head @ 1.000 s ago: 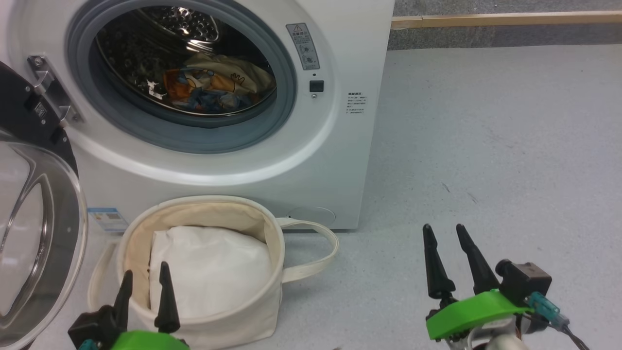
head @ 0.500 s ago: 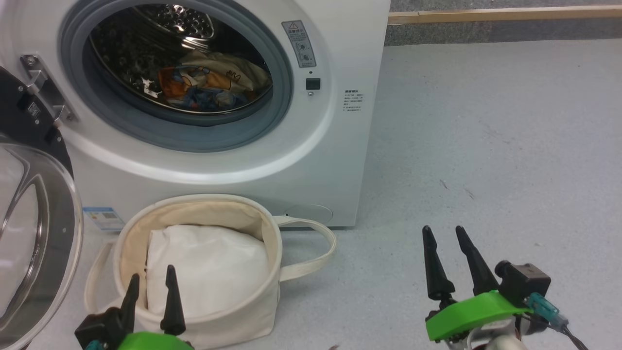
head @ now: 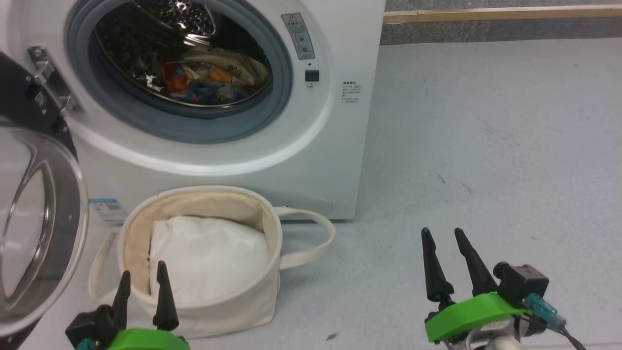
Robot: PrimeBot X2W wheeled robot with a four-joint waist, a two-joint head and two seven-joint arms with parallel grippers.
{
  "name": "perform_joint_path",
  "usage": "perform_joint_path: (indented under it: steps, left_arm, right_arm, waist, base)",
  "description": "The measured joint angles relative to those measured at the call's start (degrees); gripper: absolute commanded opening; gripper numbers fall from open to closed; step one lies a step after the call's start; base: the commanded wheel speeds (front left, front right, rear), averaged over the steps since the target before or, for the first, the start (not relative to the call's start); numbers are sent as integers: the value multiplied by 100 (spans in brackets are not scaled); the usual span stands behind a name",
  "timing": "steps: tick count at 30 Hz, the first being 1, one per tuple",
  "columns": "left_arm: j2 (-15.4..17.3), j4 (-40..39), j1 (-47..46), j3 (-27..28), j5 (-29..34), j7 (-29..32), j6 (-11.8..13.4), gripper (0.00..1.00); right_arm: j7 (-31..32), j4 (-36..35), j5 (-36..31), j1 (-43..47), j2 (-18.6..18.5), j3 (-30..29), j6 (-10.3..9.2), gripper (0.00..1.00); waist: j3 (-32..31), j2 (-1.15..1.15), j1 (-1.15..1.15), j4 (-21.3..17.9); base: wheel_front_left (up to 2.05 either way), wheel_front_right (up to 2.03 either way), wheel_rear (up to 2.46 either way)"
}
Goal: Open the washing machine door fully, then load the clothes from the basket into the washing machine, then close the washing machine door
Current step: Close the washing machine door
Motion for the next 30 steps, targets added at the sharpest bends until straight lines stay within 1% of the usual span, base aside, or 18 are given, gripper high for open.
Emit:
perform_joint_path:
  steps: [5,8,13,17,23,30]
  left_arm:
    - [-2,-4,2,112,-85,0,59,100]
    - [0,-26,4,123,88,0,133,100]
    - [1,-23,7,91,109,0,170,100]
    - [0,-8,17,33,109,0,171,100]
    - [0,58,24,-51,109,0,172,100]
    - [0,89,24,-79,113,0,171,100]
  right_arm:
    - [0,29,0,3,-1,16,0,100]
    - [0,33,0,4,0,51,0,100]
    - [0,33,0,7,0,69,0,100]
    - [0,33,0,27,-1,73,0,100]
    - [0,33,0,29,2,80,0,100]
    - [0,25,1,43,2,83,0,100]
  waist:
    - [-18,0,-1,60]
    - [-29,0,-1,96]
    - [-42,0,-1,160]
    - [-54,0,-2,219]
    - [-73,0,0,333]
    - [-76,0,0,582]
  base:
    - [-235,171,64]
    - [-216,140,77]
    - [-132,115,18]
    - [-62,62,0]
    - [-7,7,0]
    - [0,0,0]
